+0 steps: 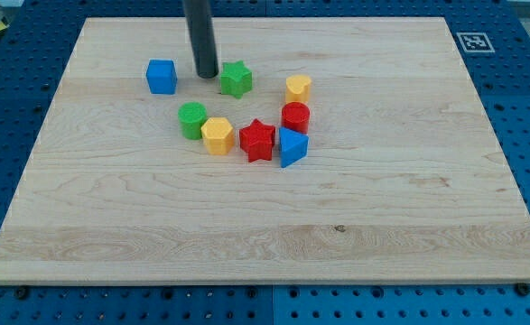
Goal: Push the green star slightly towards right
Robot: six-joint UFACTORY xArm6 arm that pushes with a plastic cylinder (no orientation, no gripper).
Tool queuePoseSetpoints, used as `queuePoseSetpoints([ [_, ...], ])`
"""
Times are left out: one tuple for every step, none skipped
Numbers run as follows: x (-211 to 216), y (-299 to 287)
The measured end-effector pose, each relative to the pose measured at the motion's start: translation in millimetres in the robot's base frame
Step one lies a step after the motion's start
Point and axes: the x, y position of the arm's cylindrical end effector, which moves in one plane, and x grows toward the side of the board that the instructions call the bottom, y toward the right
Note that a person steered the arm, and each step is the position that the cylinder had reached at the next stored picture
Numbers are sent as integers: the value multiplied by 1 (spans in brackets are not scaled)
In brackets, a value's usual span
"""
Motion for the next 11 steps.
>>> queuePoseSetpoints([
  [0, 15],
  [1, 14],
  [1, -12],
  [1, -35],
  [16, -36],
  [24, -32],
  [19, -25],
  [16, -18],
  [16, -13],
  [16, -5],
  [16, 6],
])
